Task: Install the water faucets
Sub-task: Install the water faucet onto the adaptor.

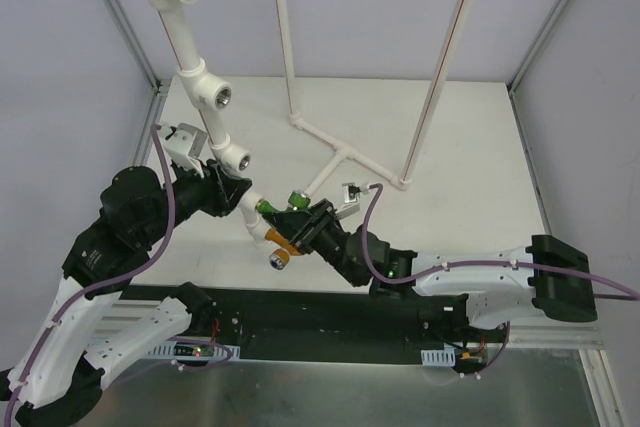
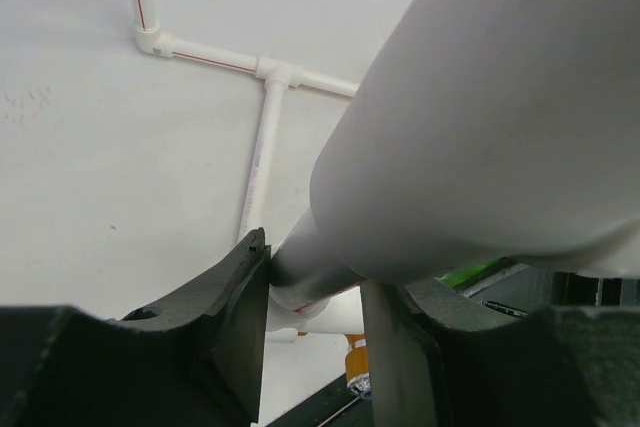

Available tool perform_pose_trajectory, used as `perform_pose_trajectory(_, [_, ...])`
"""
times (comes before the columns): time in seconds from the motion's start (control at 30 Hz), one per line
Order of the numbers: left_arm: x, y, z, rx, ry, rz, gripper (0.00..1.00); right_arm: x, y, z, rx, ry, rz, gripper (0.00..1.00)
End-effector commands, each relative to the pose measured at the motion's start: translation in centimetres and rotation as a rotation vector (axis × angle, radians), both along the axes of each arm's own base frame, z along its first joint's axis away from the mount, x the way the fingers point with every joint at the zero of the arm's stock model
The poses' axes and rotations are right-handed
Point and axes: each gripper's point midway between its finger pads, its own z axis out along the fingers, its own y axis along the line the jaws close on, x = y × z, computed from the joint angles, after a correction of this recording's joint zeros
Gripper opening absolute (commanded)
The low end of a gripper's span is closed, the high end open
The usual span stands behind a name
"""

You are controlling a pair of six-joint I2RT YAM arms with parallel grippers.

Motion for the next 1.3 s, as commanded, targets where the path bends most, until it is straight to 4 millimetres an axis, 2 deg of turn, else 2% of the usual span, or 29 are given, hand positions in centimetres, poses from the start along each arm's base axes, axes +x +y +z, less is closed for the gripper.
perform_pose_trajectory(0.0, [-0.5,-1.8,-2.2,-0.015,0.123,-0.067,0.0,0.3,-1.1,4.6,0.216,0.162,-0.011,0.0])
perform_pose_trajectory(0.23, [-0.4,-1.9,-2.3,-0.012,0.125,-0.067,0.0,0.0,-1.6,5.3,0.341,0.328,0.024,0.0])
perform_pose_trajectory(0.43, [-0.2,-1.9,-2.5,-0.004,0.127,-0.062,0.0,-0.1,-2.0,4.9,0.417,0.47,0.039,0.0])
perform_pose_trajectory(0.6, [-0.1,-1.7,-2.5,0.001,0.12,-0.054,0.0,-0.1,-2.6,5.0,0.457,0.506,0.041,0.0])
perform_pose_trajectory(0.7, [0.0,-1.6,-2.4,0.0,0.118,-0.047,0.0,-0.2,-3.0,5.1,0.468,0.498,0.047,0.13])
perform_pose_trajectory(0.83, [-0.1,-1.6,-2.4,-0.004,0.117,-0.048,0.0,-0.5,-3.0,5.1,0.475,0.489,0.064,0.37])
perform_pose_trajectory(0.93, [-0.2,-1.6,-2.3,-0.009,0.117,-0.047,0.0,-0.6,-2.9,4.8,0.462,0.484,0.071,0.5])
perform_pose_trajectory(1.07, [-0.1,-1.6,-2.1,-0.011,0.115,-0.046,0.0,-0.7,-3.0,4.8,0.459,0.465,0.076,0.58])
perform_pose_trajectory(1.27, [-0.2,-1.7,-2.1,-0.013,0.117,-0.051,0.0,-0.9,-2.9,4.6,0.447,0.457,0.085,0.6])
